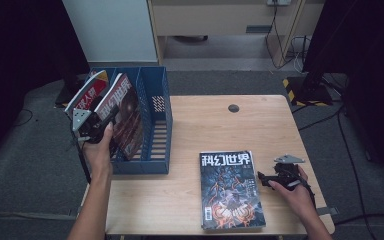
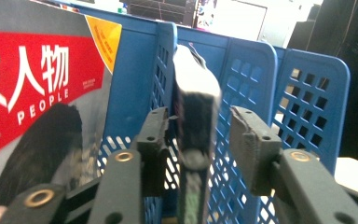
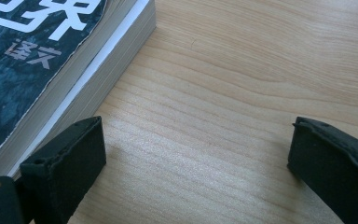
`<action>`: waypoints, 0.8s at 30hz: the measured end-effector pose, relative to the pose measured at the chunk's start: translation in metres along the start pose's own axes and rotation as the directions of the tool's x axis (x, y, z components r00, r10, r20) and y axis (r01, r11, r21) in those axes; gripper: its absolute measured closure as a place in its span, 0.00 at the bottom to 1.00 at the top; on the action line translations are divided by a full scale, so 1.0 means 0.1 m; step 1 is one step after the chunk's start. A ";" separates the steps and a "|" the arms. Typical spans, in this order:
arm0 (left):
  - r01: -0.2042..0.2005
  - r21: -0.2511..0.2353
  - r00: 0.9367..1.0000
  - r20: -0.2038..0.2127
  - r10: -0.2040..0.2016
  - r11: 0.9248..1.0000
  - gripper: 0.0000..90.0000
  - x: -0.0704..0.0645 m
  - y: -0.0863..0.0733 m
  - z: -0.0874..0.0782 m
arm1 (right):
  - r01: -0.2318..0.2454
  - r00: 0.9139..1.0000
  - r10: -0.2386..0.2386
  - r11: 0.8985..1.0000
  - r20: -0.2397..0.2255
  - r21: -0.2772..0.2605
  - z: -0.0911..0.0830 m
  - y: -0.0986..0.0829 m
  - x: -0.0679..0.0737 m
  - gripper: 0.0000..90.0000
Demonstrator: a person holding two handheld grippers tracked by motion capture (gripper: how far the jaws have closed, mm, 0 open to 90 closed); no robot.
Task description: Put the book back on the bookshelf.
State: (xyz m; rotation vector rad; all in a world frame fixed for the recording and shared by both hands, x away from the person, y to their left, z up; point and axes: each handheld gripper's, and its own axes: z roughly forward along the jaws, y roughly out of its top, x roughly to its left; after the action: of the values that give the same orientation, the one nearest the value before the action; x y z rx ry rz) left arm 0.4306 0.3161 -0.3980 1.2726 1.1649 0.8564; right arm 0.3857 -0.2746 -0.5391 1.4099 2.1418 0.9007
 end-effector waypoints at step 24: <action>-0.068 0.080 0.997 -0.024 0.071 0.994 0.51 -0.03 -0.32 -0.57 | 0.005 1.000 -0.005 1.000 0.000 0.001 0.01 0.00 0.00 0.04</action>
State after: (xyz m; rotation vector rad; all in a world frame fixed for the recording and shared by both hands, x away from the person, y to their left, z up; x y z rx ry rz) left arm 0.3708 0.3231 -0.4238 1.3765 1.1913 0.8885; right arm 0.3863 -0.2744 -0.5392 1.4039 2.1449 0.8976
